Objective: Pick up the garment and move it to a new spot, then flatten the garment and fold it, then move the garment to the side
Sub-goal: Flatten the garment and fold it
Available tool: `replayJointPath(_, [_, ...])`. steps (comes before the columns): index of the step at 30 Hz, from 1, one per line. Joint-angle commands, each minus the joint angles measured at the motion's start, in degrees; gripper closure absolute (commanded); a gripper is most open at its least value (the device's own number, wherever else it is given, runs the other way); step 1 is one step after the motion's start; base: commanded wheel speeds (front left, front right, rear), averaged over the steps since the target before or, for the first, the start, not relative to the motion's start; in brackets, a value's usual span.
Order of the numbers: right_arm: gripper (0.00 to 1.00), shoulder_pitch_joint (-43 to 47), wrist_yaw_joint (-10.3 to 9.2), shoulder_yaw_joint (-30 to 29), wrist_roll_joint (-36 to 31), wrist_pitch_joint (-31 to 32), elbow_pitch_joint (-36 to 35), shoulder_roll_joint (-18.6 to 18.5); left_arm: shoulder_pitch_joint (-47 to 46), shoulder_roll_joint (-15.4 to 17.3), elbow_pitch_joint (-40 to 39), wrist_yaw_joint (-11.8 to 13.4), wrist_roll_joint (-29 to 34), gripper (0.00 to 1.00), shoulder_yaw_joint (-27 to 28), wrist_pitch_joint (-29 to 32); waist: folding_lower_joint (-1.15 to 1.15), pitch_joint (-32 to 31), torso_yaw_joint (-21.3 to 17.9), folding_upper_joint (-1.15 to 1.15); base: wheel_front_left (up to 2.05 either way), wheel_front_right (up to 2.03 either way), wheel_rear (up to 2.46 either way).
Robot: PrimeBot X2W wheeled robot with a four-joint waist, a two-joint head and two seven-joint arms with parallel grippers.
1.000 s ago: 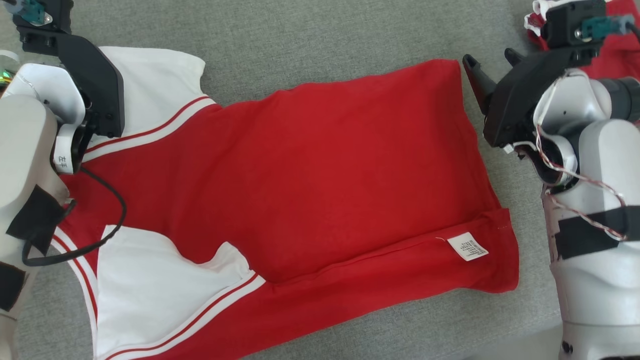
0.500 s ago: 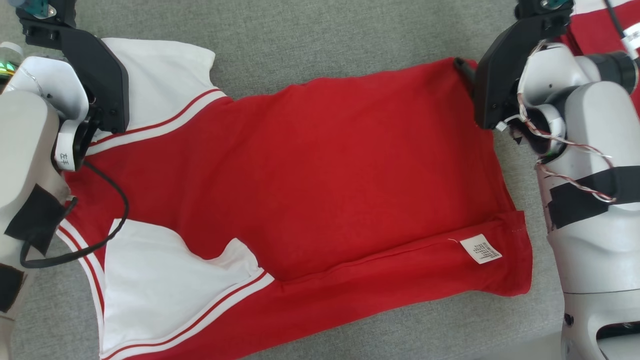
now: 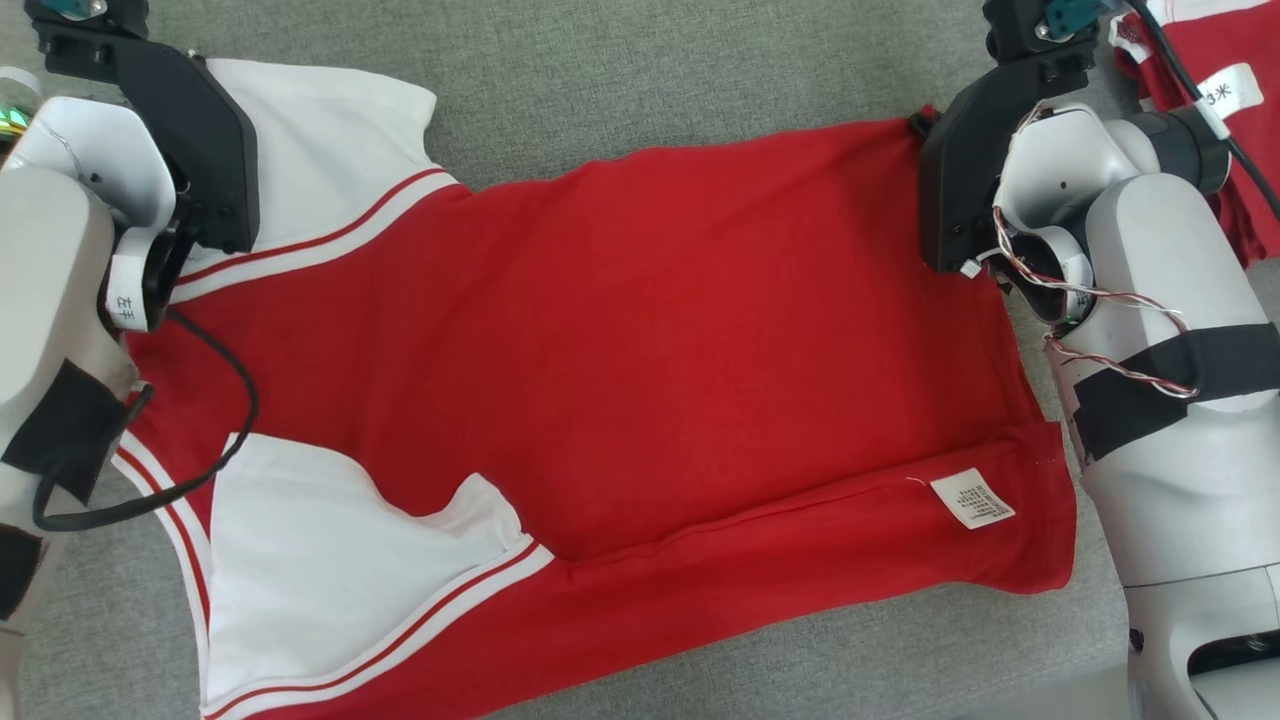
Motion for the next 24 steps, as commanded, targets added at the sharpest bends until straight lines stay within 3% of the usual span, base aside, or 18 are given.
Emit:
replayJointPath(1, [1.00, 0.3, -0.14, 0.1, 0.4, -0.9, 0.3, -0.2, 0.9, 0.0, 0.2, -0.1, -0.6, 1.00, 0.1, -0.6, 0.00, -0.1, 0.1, 0.00, 0.00, 0.00, 0.00])
replayJointPath(11, [1.00, 4.5, -0.14, -2.2, 1.2, -11.6, -3.1, -0.3, 5.0, 0.1, -6.3, -1.7, -4.6, 1.00, 4.5, -11.0, 0.00, -2.2, 2.3, 0.00, 0.00, 0.00, 0.00])
replayJointPath(24, [1.00, 16.8, -0.14, -6.8, -1.9, -24.2, -8.7, -0.5, 23.4, -1.5, -22.4, 0.9, -7.7, 1.00, 7.4, -26.6, 0.00, -9.2, 7.2, 0.00, 0.00, 0.00, 0.00])
